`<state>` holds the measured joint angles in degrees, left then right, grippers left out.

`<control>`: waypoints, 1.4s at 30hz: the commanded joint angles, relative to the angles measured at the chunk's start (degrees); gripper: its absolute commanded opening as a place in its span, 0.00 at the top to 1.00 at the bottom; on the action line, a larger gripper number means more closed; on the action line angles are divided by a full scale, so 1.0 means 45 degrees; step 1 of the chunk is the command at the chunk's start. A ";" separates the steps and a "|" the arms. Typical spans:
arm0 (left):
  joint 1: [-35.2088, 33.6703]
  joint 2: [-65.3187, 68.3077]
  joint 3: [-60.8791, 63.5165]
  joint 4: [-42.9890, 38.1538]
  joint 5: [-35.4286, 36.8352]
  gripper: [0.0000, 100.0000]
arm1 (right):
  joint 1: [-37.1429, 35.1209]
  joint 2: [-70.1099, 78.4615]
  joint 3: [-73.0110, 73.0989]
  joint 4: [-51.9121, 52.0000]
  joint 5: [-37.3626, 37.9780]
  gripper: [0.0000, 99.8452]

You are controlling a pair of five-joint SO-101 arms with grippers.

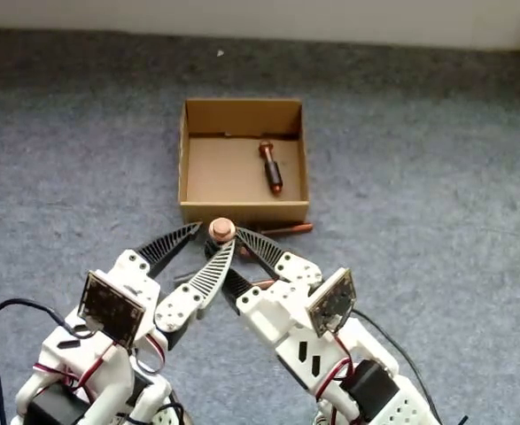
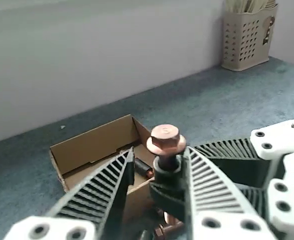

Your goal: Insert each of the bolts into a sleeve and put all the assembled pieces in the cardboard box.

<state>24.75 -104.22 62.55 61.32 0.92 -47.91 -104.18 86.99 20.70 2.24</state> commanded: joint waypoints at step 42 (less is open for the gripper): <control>-1.0149 -0.0068 0.6867 -0.2501 -0.0957 0.99 | 0.5519 1.4291 -0.7980 -0.2784 -0.0137 1.00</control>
<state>-20.53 -104.22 93.41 52.09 -1.36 -25.41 -47.74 58.15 14.46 1.89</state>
